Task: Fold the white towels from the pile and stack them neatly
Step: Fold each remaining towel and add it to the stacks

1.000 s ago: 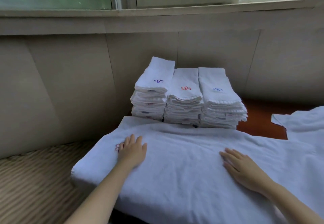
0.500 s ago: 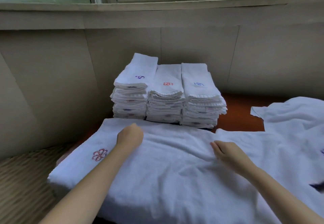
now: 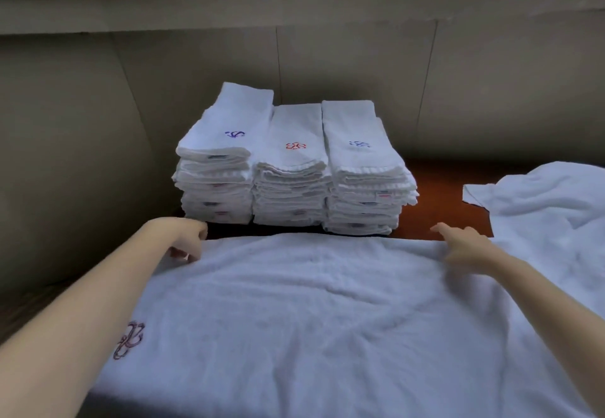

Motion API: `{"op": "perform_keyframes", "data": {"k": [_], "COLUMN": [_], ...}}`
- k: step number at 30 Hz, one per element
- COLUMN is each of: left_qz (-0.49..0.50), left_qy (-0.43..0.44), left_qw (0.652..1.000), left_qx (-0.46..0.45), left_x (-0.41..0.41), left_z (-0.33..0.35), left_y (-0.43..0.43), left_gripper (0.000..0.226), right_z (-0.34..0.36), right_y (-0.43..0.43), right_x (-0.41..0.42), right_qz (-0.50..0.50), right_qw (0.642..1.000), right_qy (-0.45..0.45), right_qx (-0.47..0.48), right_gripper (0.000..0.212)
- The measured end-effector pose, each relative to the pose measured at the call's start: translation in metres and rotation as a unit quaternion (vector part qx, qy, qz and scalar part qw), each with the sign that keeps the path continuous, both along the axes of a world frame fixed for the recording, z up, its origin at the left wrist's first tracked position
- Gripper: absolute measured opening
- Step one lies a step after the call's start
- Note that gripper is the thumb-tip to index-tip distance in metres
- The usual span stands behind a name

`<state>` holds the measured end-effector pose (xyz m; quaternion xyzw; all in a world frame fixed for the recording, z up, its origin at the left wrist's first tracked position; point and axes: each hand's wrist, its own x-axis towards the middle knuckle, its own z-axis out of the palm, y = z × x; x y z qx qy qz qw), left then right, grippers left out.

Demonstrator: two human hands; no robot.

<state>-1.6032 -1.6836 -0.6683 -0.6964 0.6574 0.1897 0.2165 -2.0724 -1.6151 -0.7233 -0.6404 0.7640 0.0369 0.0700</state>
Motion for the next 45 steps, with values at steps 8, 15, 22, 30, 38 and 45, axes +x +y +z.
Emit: {"op": "perform_keyframes", "data": {"k": [8,15,22,30,38,45], "left_qz": [0.095,0.199,0.475,0.504,0.391,0.364], "left_qy": [0.090,0.462,0.599,0.503,0.351,0.309], "left_qw": [0.960,0.762,0.496,0.499,0.729,0.778], "left_qx": [-0.248,-0.408,-0.411,-0.494,-0.439,-0.408], "left_x": [0.040,0.040,0.018,0.013,0.043,0.061], "left_z": [0.001,0.013,-0.041,-0.070,-0.069,-0.074], "left_y": [-0.002,0.007,0.067,0.104,0.100,0.093], "left_gripper": [0.008,0.024,0.038,0.076,0.053,0.040], "right_z": [0.026,0.088,0.033,0.013,-0.012,-0.012], "right_y": [-0.002,0.020,0.093,0.133,0.124,0.083], "right_x": [-0.006,0.005,0.035,0.044,0.133,0.223], "right_qz": [-0.012,-0.103,-0.114,-0.173,0.143,0.248], "right_qw": [0.990,0.899,0.958,0.964,0.962,0.949], "right_qy": [0.037,-0.067,0.001,0.039,0.124,0.063], "right_qx": [-0.135,-0.420,-0.261,-0.196,-0.198,-0.184], "right_gripper": [0.008,0.014,0.014,0.011,0.052,0.024]}}
